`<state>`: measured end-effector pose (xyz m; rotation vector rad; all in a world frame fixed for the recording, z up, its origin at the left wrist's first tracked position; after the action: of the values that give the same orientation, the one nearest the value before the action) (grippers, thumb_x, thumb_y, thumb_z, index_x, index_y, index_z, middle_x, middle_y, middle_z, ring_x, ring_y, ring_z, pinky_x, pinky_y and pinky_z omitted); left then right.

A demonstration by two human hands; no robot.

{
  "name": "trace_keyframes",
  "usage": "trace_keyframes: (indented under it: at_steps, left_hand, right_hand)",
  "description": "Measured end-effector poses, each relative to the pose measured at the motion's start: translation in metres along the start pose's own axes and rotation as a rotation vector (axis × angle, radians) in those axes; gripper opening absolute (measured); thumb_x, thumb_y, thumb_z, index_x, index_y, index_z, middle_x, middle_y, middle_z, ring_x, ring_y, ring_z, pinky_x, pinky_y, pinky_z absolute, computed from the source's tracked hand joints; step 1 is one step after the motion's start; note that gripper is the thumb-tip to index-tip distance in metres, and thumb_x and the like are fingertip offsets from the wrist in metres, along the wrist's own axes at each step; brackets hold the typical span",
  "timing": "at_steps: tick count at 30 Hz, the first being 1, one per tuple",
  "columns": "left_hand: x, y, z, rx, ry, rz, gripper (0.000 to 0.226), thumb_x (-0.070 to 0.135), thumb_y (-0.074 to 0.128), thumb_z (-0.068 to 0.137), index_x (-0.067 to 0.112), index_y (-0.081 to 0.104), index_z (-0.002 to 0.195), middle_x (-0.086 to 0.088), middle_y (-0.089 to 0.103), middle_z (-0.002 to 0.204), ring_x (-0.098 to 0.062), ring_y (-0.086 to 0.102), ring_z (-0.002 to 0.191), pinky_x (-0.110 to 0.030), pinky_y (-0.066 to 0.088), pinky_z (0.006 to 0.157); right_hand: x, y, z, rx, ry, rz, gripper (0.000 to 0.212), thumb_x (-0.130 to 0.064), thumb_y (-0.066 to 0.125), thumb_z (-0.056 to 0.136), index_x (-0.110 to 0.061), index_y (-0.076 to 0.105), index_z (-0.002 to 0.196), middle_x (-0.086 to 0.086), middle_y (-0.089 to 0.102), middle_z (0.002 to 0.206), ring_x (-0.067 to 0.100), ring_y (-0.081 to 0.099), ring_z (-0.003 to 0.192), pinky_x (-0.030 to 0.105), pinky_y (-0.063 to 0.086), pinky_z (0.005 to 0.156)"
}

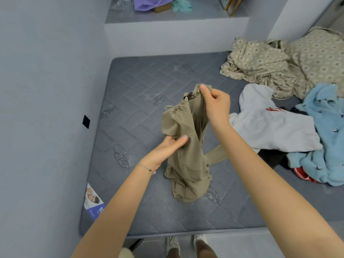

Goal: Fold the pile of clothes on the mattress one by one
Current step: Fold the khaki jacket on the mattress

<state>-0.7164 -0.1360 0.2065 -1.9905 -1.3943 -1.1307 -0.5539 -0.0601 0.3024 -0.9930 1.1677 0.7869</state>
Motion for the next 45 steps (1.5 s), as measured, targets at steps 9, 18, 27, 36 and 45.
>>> trace_keyframes:
  at_steps: [9,18,27,36,45]
  left_hand:
    - [0.009,-0.014,0.021,0.587,0.248,-0.011,0.015,0.028,0.068,0.089,0.020,0.063,0.078,0.003,0.066,0.081,-0.010,0.062,0.079,-0.032,0.050,0.082]
    - [0.051,-0.045,0.005,0.460,0.396,0.089,0.026,0.027,0.067,0.090,0.003,0.062,0.081,-0.010,0.052,0.076,-0.017,0.047,0.072,-0.031,0.037,0.067]
    - [0.115,-0.008,-0.056,0.368,0.558,0.079,0.023,0.017,0.069,0.088,-0.006,0.067,0.088,-0.011,0.065,0.081,-0.013,0.060,0.074,-0.025,0.049,0.068]
    - [0.120,-0.004,-0.126,0.433,0.493,-0.123,0.021,0.029,0.062,0.094,0.014,0.067,0.081,0.005,0.072,0.080,-0.005,0.068,0.078,-0.019,0.052,0.070]
    - [0.110,0.029,-0.215,0.674,0.829,0.089,0.024,0.023,0.065,0.091,0.020,0.061,0.068,0.008,0.059,0.068,0.000,0.053,0.066,-0.018,0.044,0.065]
  right_hand:
    - [0.004,0.006,-0.008,-0.008,0.003,0.025,0.053,-0.023,0.060,0.094,-0.022,0.023,0.056,-0.011,0.018,0.049,0.005,0.019,0.049,0.023,0.017,0.049]
    - [0.033,-0.026,-0.013,-0.046,-0.029,-0.178,0.045,-0.032,0.046,0.101,-0.019,0.028,0.062,-0.006,0.028,0.057,0.005,0.027,0.053,0.026,0.023,0.055]
    - [0.070,-0.028,-0.083,-0.373,0.261,0.016,0.013,-0.028,0.062,0.094,-0.016,0.064,0.097,-0.002,0.068,0.095,0.008,0.062,0.085,0.025,0.047,0.078]
    - [-0.032,-0.086,-0.099,-0.198,-0.057,0.117,0.033,-0.020,0.058,0.096,0.012,0.054,0.088,0.018,0.053,0.077,0.011,0.049,0.073,0.027,0.038,0.068]
    - [-0.101,-0.154,-0.152,-0.198,-0.331,0.204,0.008,-0.014,0.068,0.088,-0.010,0.067,0.080,-0.005,0.062,0.073,0.003,0.054,0.072,0.018,0.043,0.071]
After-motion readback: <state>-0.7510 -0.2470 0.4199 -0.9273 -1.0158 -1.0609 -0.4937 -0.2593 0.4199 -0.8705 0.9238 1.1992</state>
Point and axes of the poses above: each hand's wrist, its own z-axis towards the middle knuckle, its own y-axis out of the palm, x = y × z, the point moved 5 cm from there along z, towards the middle knuckle
